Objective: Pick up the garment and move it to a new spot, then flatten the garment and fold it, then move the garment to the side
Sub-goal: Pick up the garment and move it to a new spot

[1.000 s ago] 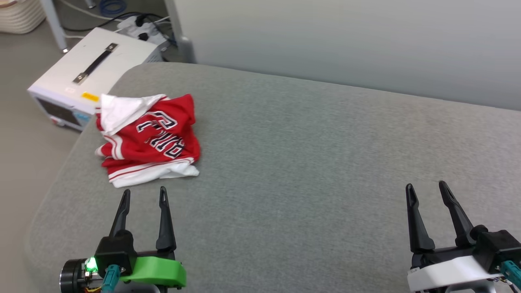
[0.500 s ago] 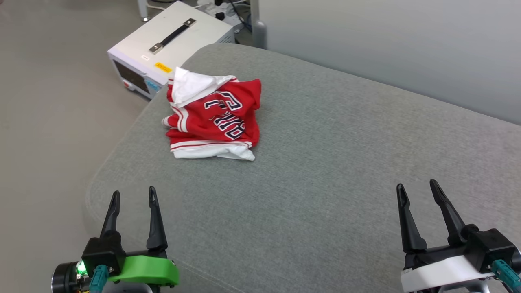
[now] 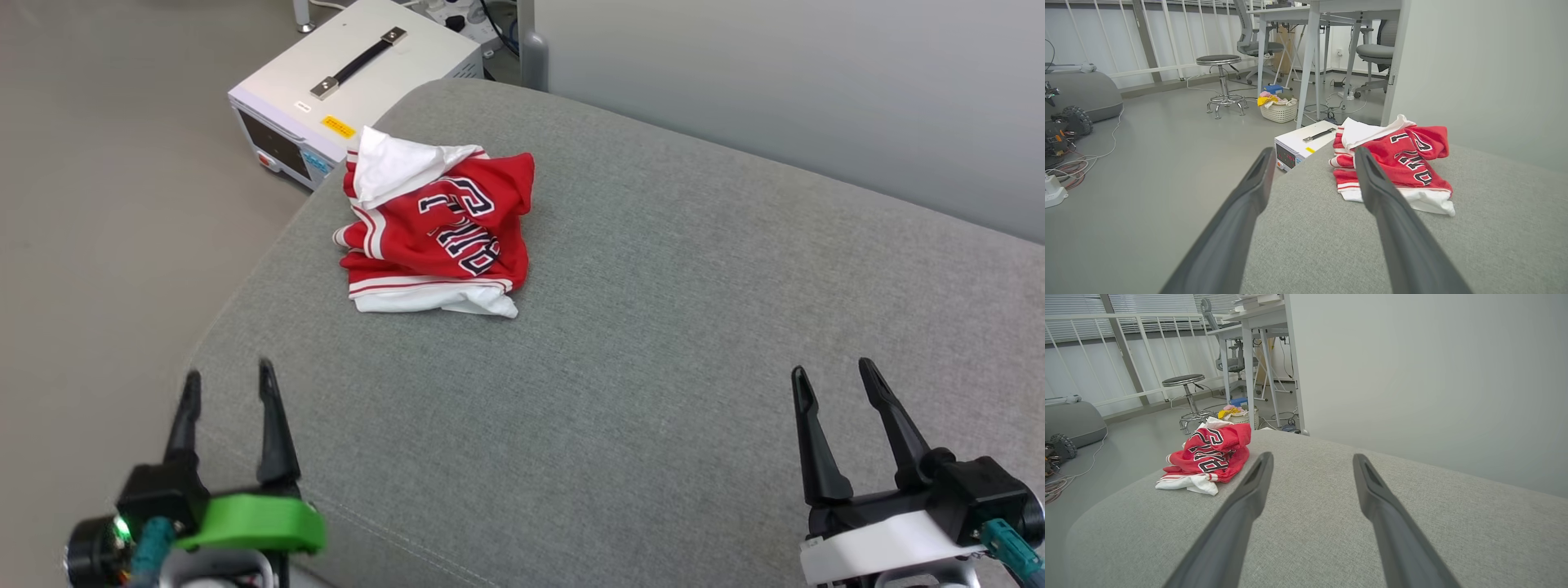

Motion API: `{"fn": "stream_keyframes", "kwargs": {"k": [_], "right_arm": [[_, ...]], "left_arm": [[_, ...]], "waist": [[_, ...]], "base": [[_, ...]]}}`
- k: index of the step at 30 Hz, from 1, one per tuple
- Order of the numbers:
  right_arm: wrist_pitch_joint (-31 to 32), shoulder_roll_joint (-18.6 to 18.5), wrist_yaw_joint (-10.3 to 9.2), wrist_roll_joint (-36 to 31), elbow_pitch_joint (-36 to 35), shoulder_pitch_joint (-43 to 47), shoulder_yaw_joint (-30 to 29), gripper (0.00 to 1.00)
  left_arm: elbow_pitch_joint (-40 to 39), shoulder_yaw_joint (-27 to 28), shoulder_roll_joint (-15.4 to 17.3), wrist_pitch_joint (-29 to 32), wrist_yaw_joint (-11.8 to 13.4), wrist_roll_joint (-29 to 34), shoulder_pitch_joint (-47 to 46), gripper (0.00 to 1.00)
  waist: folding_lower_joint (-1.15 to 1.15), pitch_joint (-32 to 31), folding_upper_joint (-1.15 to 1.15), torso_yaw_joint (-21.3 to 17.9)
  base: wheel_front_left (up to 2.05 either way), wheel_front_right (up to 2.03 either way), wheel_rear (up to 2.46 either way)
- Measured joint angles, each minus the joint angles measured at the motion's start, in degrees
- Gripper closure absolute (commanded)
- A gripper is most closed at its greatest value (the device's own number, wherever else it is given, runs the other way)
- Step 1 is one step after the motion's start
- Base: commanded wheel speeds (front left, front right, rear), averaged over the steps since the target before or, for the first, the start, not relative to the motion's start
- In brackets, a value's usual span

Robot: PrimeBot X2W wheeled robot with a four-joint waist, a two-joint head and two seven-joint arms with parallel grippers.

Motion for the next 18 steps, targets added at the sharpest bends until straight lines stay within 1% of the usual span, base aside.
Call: {"fn": "stream_keyframes", "kwargs": {"k": [5,8,13,16,18], "right_arm": [[0.0,0.0,0.01,-1.3,-0.9,-2.0,0.6,0.0],[0.0,0.0,0.01,-2.7,-2.2,-3.7,0.8,0.0],[0.0,0.0,0.01,-4.5,-4.0,-6.7,1.0,0.0],[0.0,-0.3,0.01,-4.8,-5.0,-8.2,0.7,0.0],[0.0,-0.6,0.01,-4.8,-5.3,-8.8,0.7,0.0]], "left_arm": [[-0.1,4.7,0.4,0.0,-5.4,-0.8,-8.9,0.0],[0.4,6.9,1.9,0.0,-7.6,-1.5,-15.3,0.0],[2.8,9.5,5.3,0.0,-9.1,-3.5,-25.3,0.0],[7.8,9.3,8.5,-0.1,-9.4,-6.3,-30.1,0.0],[12.3,7.3,11.2,-0.1,-9.6,-8.8,-32.7,0.0]], "waist": [[0.0,1.7,0.0,-1.2],[0.0,3.4,0.0,-2.1],[0.0,7.1,0.0,-4.0],[0.01,9.5,0.0,-5.2],[0.01,10.9,0.0,-6.1]], "base": [[0.0,0.0,0.0],[0.0,0.0,0.0],[0.0,0.0,0.0],[0.0,0.0,0.0],[0.0,0.0,0.0]]}}
